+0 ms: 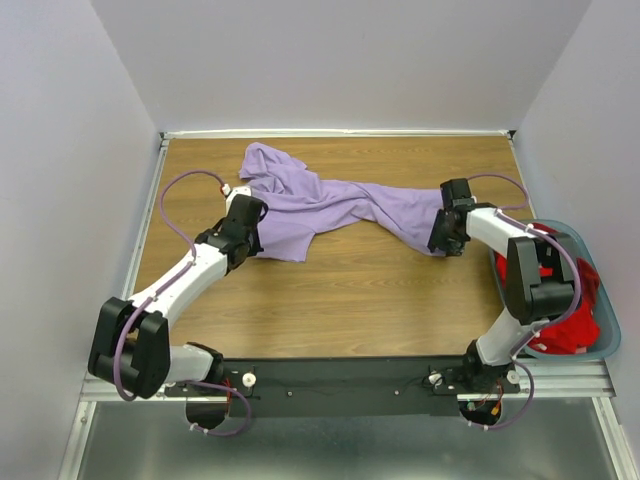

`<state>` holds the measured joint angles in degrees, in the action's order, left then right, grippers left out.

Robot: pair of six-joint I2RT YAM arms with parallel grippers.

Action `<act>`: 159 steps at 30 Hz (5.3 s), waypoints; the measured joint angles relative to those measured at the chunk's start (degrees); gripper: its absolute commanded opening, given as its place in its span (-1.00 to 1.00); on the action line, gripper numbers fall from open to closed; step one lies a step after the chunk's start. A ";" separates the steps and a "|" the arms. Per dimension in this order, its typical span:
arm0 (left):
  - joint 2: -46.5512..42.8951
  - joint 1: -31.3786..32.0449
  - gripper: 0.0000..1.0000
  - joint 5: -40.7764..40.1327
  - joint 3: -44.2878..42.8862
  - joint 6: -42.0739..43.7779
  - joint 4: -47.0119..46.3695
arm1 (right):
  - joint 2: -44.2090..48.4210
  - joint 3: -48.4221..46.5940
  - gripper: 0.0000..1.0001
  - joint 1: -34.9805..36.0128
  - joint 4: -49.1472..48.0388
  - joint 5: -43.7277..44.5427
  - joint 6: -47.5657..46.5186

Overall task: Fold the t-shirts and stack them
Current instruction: Flatten the tshirt out, then fold the tshirt

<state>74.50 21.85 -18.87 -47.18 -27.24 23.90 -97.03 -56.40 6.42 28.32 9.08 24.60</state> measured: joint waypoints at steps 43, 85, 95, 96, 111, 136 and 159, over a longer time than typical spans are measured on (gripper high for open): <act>-20.37 -14.82 -1.00 1.18 -58.49 15.63 -2.10 | 29.14 -56.22 -0.99 0.42 13.84 7.93 -11.87; 49.24 -16.02 -1.00 6.08 -51.82 24.63 -14.64 | -27.41 -35.69 -0.99 -1.79 -15.61 5.01 -19.19; 56.35 -17.20 -1.00 9.27 -59.39 22.95 -12.57 | -31.26 -41.90 -0.99 -2.58 -17.20 3.48 -19.98; 57.09 -17.29 -1.00 9.57 -60.50 22.82 -11.85 | -31.74 -42.32 -0.99 -2.73 -17.25 3.45 -20.06; 58.12 -17.40 -1.00 13.07 -65.00 19.26 -5.46 | -33.62 -43.82 -0.99 -4.17 -17.33 2.56 -20.24; 23.10 -17.59 -1.00 17.35 -24.24 5.99 -1.01 | -12.76 -27.41 -0.99 -4.24 -10.08 2.54 -14.62; 5.05 -17.38 -1.00 25.14 -12.98 -0.09 2.29 | -12.79 -27.71 -0.99 -7.65 -1.29 5.14 -11.50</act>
<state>79.55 4.47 6.26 -60.16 -27.33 26.20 -109.82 -84.12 -1.23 27.03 14.22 13.10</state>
